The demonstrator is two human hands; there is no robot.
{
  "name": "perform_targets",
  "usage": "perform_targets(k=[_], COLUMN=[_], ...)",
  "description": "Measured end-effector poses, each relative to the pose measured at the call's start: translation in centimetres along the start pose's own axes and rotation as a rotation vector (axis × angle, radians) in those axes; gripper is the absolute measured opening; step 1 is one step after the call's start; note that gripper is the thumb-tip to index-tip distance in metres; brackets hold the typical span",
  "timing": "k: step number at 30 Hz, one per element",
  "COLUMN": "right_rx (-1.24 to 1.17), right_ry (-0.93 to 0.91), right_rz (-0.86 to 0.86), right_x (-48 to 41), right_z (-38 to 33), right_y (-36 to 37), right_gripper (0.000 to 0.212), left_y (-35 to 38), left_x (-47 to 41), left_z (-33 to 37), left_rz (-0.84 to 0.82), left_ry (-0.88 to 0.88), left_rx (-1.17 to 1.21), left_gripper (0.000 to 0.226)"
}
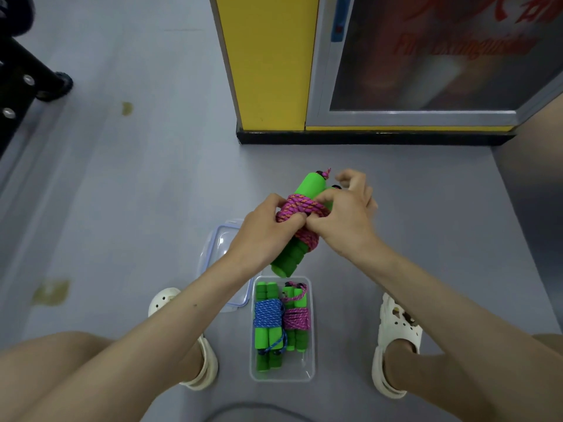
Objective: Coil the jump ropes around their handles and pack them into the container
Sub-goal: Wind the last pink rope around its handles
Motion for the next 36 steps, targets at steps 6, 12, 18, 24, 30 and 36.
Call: perform_targets(k=[6,12,18,24,30,36], right_rx=[-0.073,-0.18,-0.106,-0.06,0.161,0.239], right_ry=[-0.066,-0.039,0.082,-0.064,-0.267,-0.329], right_rz=[-0.048,-0.28,-0.241,-0.317,-0.129,-0.028], right_x=[0.2,0.1,0.3,-0.3,-0.2,0.4], right_z=[0.1,0.1,0.6,0.1,0.1,0.7], right_y=[0.4,-0.8,-0.6,-0.8,-0.6,0.4], right_gripper=[0.011,0.016,0.015,0.011,0.019,0.02], left_y=[-1.3,-3.0,-1.5,-1.6,-0.9,-0.5], left_x=[-0.8,-1.1,0.5,0.6,0.4,0.4], left_z=[0.0,-0.4,-0.4,-0.5,-0.2,-0.2], left_rz=[-0.003,-0.076,0.053,0.202,0.139,0.095], left_ry=[0.053,0.09,0.234,0.231,0.199,0.198], left_rx=[-0.088,-0.164,-0.368,-0.301,-0.265,-0.264], left_gripper=[0.031,0.028,0.038,0.045,0.043,0.043])
Point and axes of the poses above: each hand's wrist, its own x-axis away from the middle knuckle, its own y-axis out of the palm, z = x × y, the point moved 2 cm from there along -x, towards the middle knuckle, and after that the axes turned 3 degrees about z, right-handed, at the moved point
